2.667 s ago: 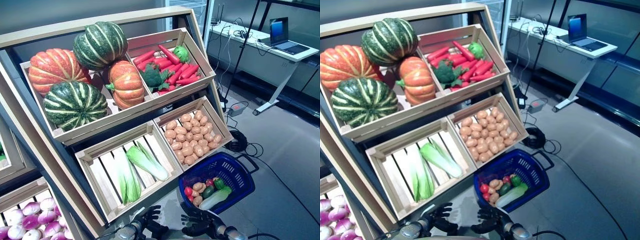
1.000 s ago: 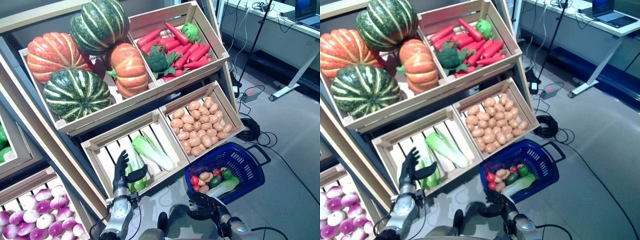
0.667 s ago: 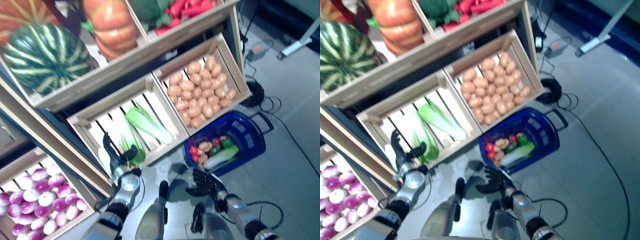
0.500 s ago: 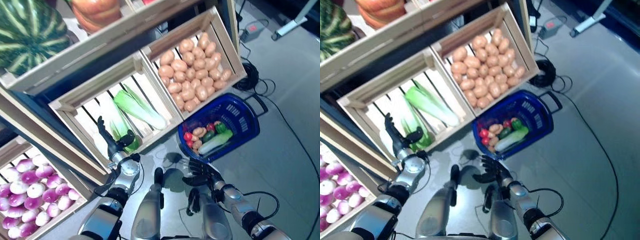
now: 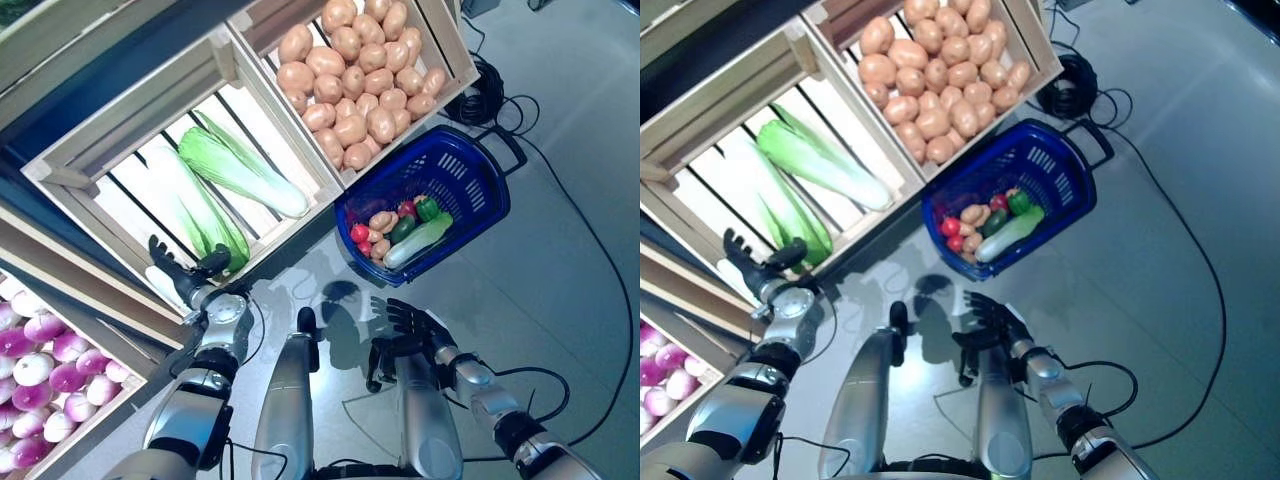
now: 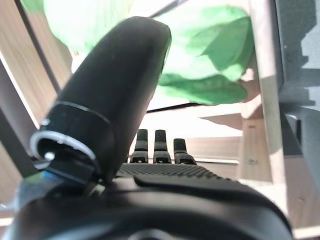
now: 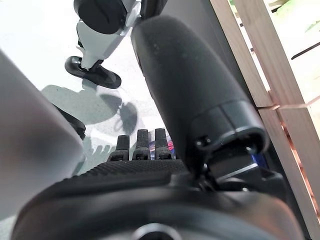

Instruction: Put vegetables into the basket

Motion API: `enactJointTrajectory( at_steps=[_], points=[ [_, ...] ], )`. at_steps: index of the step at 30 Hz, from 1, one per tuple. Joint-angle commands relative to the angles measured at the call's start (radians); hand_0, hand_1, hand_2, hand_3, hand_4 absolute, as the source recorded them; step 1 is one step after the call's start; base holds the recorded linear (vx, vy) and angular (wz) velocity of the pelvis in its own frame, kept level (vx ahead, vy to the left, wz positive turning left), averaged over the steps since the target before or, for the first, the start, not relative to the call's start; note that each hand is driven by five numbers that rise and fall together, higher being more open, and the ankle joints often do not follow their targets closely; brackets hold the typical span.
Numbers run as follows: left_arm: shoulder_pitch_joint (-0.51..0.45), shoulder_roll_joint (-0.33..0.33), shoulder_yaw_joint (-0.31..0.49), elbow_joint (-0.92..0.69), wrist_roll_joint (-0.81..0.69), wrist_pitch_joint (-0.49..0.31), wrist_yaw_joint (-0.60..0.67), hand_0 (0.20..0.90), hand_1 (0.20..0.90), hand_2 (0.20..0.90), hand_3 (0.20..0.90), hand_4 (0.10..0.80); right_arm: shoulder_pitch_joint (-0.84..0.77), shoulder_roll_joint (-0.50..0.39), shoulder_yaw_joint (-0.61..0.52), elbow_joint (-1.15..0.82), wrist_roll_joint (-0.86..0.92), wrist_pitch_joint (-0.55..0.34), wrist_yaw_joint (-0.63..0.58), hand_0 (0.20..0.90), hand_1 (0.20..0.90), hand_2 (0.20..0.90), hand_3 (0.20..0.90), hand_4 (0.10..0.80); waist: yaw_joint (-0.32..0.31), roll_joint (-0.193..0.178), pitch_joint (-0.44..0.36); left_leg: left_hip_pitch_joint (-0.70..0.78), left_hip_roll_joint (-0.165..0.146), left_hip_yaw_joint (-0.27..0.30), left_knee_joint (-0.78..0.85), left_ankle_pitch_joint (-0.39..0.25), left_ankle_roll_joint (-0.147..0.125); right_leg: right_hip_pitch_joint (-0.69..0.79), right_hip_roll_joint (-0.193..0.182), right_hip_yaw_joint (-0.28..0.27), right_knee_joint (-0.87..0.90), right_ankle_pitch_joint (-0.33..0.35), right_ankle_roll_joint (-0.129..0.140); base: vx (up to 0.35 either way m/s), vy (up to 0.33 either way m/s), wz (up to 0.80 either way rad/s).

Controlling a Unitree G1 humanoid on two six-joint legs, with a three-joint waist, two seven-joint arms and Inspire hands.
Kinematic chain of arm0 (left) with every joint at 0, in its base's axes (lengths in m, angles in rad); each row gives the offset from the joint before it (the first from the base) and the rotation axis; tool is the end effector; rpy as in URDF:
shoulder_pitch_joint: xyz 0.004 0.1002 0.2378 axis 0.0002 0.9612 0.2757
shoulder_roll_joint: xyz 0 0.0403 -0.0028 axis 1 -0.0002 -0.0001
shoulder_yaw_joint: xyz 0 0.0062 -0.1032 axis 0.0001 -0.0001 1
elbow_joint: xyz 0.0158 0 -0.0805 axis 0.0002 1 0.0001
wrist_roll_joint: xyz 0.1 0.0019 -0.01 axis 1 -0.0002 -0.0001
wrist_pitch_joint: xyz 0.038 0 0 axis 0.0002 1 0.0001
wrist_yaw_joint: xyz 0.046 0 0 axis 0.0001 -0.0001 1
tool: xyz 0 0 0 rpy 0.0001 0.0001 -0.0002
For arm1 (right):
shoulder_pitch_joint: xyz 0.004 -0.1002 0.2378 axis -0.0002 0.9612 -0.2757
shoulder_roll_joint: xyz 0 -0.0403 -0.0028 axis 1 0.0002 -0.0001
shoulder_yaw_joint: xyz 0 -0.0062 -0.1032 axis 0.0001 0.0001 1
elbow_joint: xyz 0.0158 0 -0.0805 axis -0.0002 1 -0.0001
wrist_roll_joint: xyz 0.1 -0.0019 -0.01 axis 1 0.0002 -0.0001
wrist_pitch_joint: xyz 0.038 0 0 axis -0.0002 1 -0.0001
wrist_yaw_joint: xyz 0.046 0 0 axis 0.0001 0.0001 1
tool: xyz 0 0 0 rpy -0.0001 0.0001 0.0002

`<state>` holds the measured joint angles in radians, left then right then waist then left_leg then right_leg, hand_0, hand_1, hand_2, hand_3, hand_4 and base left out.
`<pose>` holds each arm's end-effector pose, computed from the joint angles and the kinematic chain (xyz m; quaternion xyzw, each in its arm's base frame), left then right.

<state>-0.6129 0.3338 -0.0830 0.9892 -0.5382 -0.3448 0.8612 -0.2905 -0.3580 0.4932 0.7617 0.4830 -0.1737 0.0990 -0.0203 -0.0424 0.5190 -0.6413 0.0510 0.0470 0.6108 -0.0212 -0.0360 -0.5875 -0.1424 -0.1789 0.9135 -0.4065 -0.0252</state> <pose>0.3002 0.2194 0.0483 -0.0574 0.0326 0.4866 0.8711 0.2246 -0.1812 -0.0284 -0.0408 0.2087 0.1433 0.9666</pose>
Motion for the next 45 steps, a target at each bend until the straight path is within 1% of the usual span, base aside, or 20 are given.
enactJointTrajectory(
  at_steps=[1,3,5,9,12,14,15,16,19,23,26,27,28,29,31,34,36,41,43,45],
  points=[
    [-0.059,0.088,-0.002,-0.025,-0.006,-0.100,-0.023,0.900,0.900,0.900,0.900,0.800,0.035,-0.005,0.003,-0.116,0.037,-0.028,-0.017,0.900,0.900,0.900,0.900,0.800,-0.025,-0.010,-0.031,0.047,0.022,0.019,0.162,-0.159,0.022,0.016,0.001,0.053,-0.048,0.129,0.010,0.016,0.069,-0.03],
    [-0.073,0.102,-0.005,-0.039,-0.021,-0.096,-0.051,0.900,0.900,0.900,0.900,0.800,0.046,-0.015,0.007,-0.125,0.038,-0.033,-0.018,0.900,0.900,0.900,0.900,0.800,-0.028,-0.012,-0.025,0.039,0.022,0.020,0.172,-0.166,0.026,0.004,0.006,0.059,-0.038,0.127,0.010,0.019,0.051,-0.01],
    [-0.084,0.113,-0.009,-0.049,-0.025,-0.087,-0.044,0.900,0.900,0.900,0.900,0.800,0.052,-0.020,0.008,-0.130,0.036,-0.039,-0.018,0.900,0.900,0.900,0.900,0.800,-0.030,-0.014,-0.021,0.027,0.023,0.021,0.181,-0.171,0.030,-0.011,0.009,0.063,-0.029,0.127,0.011,0.004,0.039,-0.01],
    [-0.127,0.148,-0.006,-0.058,-0.081,-0.074,-0.080,0.900,0.900,0.900,0.900,0.800,0.057,-0.033,0.017,-0.152,0.016,-0.042,-0.027,0.900,0.900,0.900,0.900,0.800,-0.038,-0.023,-0.012,0.003,0.032,0.029,0.191,-0.178,0.036,-0.045,0.019,0.070,-0.014,0.127,0.011,-0.003,0.045,-0.04],
    [-0.161,0.171,-0.011,-0.058,-0.150,-0.074,-0.159,0.900,0.900,0.900,0.900,0.800,0.059,-0.041,0.024,-0.165,0.018,-0.043,-0.031,0.900,0.900,0.900,0.900,0.800,-0.044,-0.029,-0.004,-0.004,0.038,0.035,0.191,-0.181,0.039,-0.057,0.023,0.072,-0.013,0.130,0.012,0.003,0.035,-0.03],
    [-0.189,0.197,-0.015,-0.055,-0.222,-0.091,-0.251,0.900,0.900,0.900,0.900,0.800,0.065,-0.051,0.028,-0.177,0.009,-0.042,-0.032,0.900,0.900,0.900,0.900,0.800,-0.051,-0.034,0.000,-0.010,0.044,0.043,0.192,-0.185,0.042,-0.068,0.026,0.075,-0.010,0.130,0.013,0.018,0.044,-0.03],
    [-0.190,0.198,-0.016,-0.054,-0.224,-0.092,-0.256,0.900,0.900,0.900,0.900,0.800,0.065,-0.051,0.028,-0.178,0.008,-0.042,-0.032,0.900,0.900,0.900,0.900,0.800,-0.051,-0.034,0.000,-0.011,0.044,0.043,0.193,-0.186,0.043,-0.069,0.026,0.075,-0.009,0.130,0.013,0.021,0.053,-0.03],
    [-0.203,0.217,-0.026,-0.061,-0.244,-0.095,-0.294,0.900,0.900,0.900,0.900,0.800,0.072,-0.061,0.028,-0.181,-0.003,-0.046,-0.028,0.900,0.900,0.900,0.900,0.800,-0.055,-0.035,0.001,-0.018,0.048,0.048,0.195,-0.189,0.045,-0.080,0.028,0.077,-0.008,0.132,0.013,0.013,0.032,-0.03],
    [-0.210,0.230,-0.033,-0.069,-0.253,-0.081,-0.304,0.900,0.900,0.900,0.900,0.800,0.081,-0.068,0.030,-0.189,-0.015,-0.045,-0.028,0.900,0.900,0.900,0.900,0.800,-0.056,-0.036,0.001,-0.020,0.048,0.051,0.193,-0.191,0.046,-0.085,0.029,0.079,-0.011,0.135,0.015,0.021,0.023,-0.02],
    [-0.225,0.247,-0.032,-0.040,-0.254,-0.030,-0.278,0.900,0.900,0.900,0.900,0.800,0.082,-0.075,0.035,-0.193,-0.009,-0.058,-0.028,0.900,0.900,0.900,0.900,0.800,-0.060,-0.038,0.001,-0.031,0.049,0.056,0.197,-0.198,0.052,-0.100,0.029,0.080,-0.008,0.135,0.015,0.008,0.004,0.00],
    [-0.260,0.259,-0.034,0.017,-0.303,-0.002,-0.319,0.900,0.900,0.900,0.900,0.800,0.070,-0.075,0.040,-0.210,0.007,-0.058,-0.047,0.900,0.900,0.900,0.900,0.800,-0.065,-0.044,0.001,-0.056,0.053,0.057,0.210,-0.201,0.055,-0.129,0.029,0.081,0.004,0.135,0.013,0.000,0.000,0.00],
    [-0.272,0.262,-0.037,0.028,-0.310,0.015,-0.325,0.900,0.900,0.900,0.900,0.800,0.067,-0.076,0.042,-0.220,0.013,-0.058,-0.056,0.900,0.900,0.900,0.900,0.800,-0.066,-0.046,0.001,-0.067,0.054,0.058,0.212,-0.202,0.056,-0.141,0.029,0.080,0.006,0.136,0.013,0.000,0.000,0.00],
    [-0.289,0.263,-0.046,0.041,-0.310,0.053,-0.314,0.900,0.900,0.900,0.900,0.800,0.064,-0.076,0.043,-0.236,0.020,-0.059,-0.067,0.900,0.900,0.900,0.900,0.800,-0.070,-0.049,0.001,-0.084,0.056,0.058,0.218,-0.202,0.057,-0.159,0.031,0.080,0.012,0.138,0.015,0.000,0.000,0.00],
    [-0.289,0.263,-0.047,0.041,-0.308,0.055,-0.312,0.900,0.900,0.900,0.900,0.800,0.063,-0.076,0.043,-0.237,0.020,-0.059,-0.068,0.900,0.900,0.900,0.900,0.800,-0.070,-0.049,0.001,-0.085,0.056,0.058,0.218,-0.202,0.057,-0.160,0.031,0.081,0.012,0.138,0.015,0.000,0.000,0.00],
    [-0.317,0.270,-0.068,0.083,-0.294,0.114,-0.311,0.900,0.900,0.900,0.900,0.800,0.053,-0.078,0.048,-0.264,0.030,-0.054,-0.084,0.900,0.900,0.900,0.900,0.800,-0.075,-0.055,0.001,-0.107,0.058,0.060,0.219,-0.199,0.059,-0.184,0.034,0.080,0.014,0.142,0.016,0.000,0.000,0.00],
    [-0.341,0.281,-0.088,0.120,-0.295,0.158,-0.326,0.900,0.900,0.900,0.900,0.800,0.044,-0.080,0.051,-0.275,0.037,-0.053,-0.095,0.900,0.900,0.900,0.900,0.800,-0.080,-0.059,0.001,-0.120,0.060,0.061,0.216,-0.196,0.060,-0.200,0.037,0.080,0.014,0.145,0.017,-0.019,0.004,-0.04],
    [-0.357,0.280,-0.108,0.153,-0.301,0.192,-0.357,0.900,0.900,0.900,0.900,0.800,0.035,-0.081,0.050,-0.274,0.042,-0.057,-0.101,0.900,0.900,0.900,0.900,0.800,-0.085,-0.061,0.001,-0.133,0.062,0.062,0.214,-0.195,0.060,-0.214,0.040,0.079,0.013,0.146,0.019,0.000,0.000,0.00],
    [-0.358,0.275,-0.126,0.189,-0.280,0.275,-0.361,0.900,0.900,0.900,0.900,0.800,0.024,-0.079,0.045,-0.266,0.045,-0.063,-0.108,0.900,0.900,0.900,0.900,0.800,-0.086,-0.061,0.001,-0.147,0.062,0.061,0.215,-0.193,0.060,-0.226,0.041,0.075,0.011,0.148,0.017,0.000,0.000,0.00],
    [-0.356,0.262,-0.135,0.222,-0.279,0.318,-0.373,0.900,0.900,0.900,0.900,0.800,0.012,-0.074,0.046,-0.266,0.047,-0.059,-0.118,0.900,0.900,0.900,0.900,0.800,-0.087,-0.063,0.001,-0.157,0.061,0.057,0.220,-0.192,0.058,-0.236,0.041,0.073,0.015,0.147,0.015,-0.012,-0.034,-0.01],
    [-0.352,0.252,-0.138,0.234,-0.282,0.337,-0.380,0.900,0.900,0.900,0.900,0.800,0.005,-0.073,0.049,-0.269,0.048,-0.054,-0.124,0.900,0.900,0.900,0.900,0.800,-0.087,-0.065,0.001,-0.161,0.061,0.055,0.221,-0.191,0.057,-0.238,0.042,0.071,0.016,0.147,0.014,-0.005,-0.015,0.00]
  ],
)
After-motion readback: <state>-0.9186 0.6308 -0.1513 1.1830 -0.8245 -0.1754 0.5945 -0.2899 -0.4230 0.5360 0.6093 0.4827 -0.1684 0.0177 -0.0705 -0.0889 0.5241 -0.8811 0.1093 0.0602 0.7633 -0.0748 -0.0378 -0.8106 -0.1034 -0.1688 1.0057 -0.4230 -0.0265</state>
